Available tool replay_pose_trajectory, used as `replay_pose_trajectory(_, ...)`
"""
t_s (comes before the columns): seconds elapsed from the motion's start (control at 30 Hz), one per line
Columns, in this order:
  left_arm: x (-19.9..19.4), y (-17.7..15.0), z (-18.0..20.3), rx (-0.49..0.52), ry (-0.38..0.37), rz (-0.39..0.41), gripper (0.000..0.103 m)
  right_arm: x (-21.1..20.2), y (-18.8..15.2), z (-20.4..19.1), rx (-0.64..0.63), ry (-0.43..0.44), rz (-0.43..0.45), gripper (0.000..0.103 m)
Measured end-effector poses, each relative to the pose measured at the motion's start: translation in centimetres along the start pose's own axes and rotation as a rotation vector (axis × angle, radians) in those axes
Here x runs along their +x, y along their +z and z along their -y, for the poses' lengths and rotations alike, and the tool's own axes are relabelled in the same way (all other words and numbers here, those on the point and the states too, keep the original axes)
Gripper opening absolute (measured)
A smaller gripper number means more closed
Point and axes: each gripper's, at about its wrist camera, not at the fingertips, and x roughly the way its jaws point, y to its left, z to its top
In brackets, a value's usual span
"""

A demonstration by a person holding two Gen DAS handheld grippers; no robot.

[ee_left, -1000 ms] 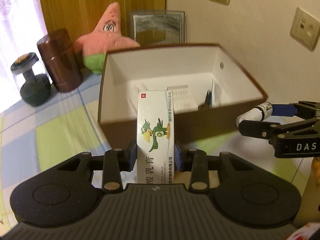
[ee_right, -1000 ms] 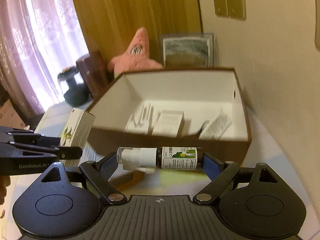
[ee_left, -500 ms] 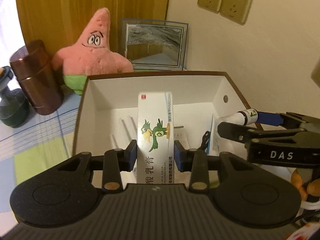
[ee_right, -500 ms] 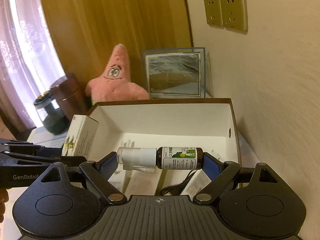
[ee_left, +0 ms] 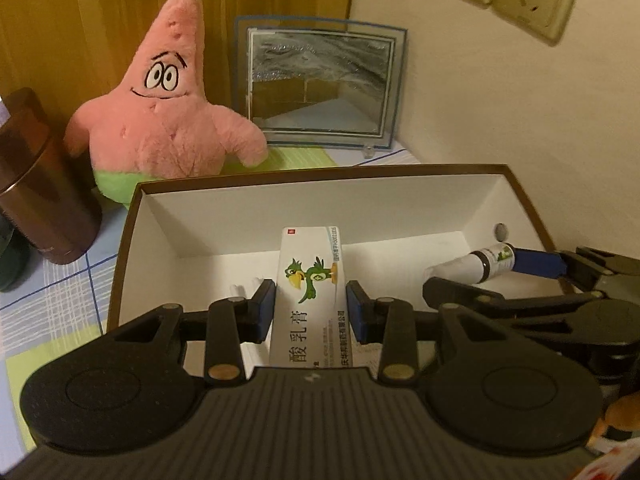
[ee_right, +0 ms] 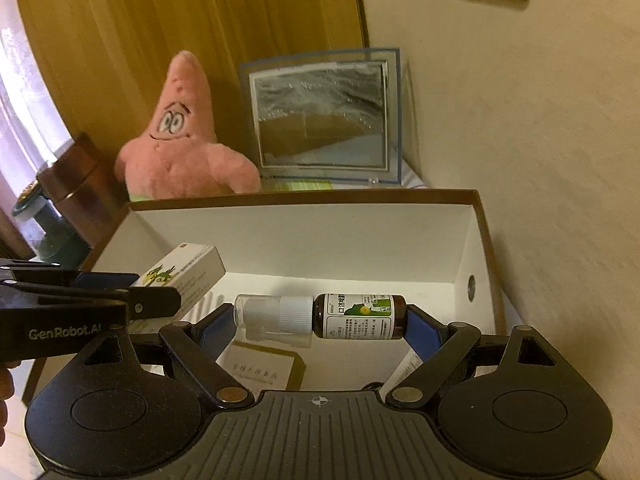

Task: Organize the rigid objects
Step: 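Carry the cream box and spray bottle over the brown box with both tools, then open both tools to drop the cream box and spray bottle inside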

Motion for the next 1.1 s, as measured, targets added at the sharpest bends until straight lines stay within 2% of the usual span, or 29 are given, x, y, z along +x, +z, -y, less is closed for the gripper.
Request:
replay_pose_trajectory(0.2,2.7,0.5,-0.7,-0.019,0.009,-0.023,0.034,1.9,0.7,0.5,0.003,-0.012,-0.025,0.086)
replay_pose_trajectory(0.23,3.0,0.5,-0.8,-0.028,0.018,-0.018,0.036,2.1,0.8,0.6,0.000,-0.010,-0.025,0.086)
replay_pose_trajectory(0.3,3.4,0.6,-1.2,-0.037,0.019,-0.019,0.046,2.4,1.0,0.6,0.000,-0.013,-0.027,0.086)
replay_pose_trajectory(0.63,3.5,-0.4,-1.8,0.004,0.038,-0.022,0.048,3.1,1.6,0.9,0.032,-0.016,-0.016,0.086)
replay_pose_trajectory(0.87,3.0,-1.5,-1.9,0.020,0.044,-0.030,0.049,2.2,1.2,0.6,0.033,-0.013,0.025,0.090)
replay_pose_trajectory(1.1,1.5,-2.4,-2.1,0.017,0.044,-0.018,0.051,0.7,0.1,0.5,0.032,-0.002,0.015,0.091)
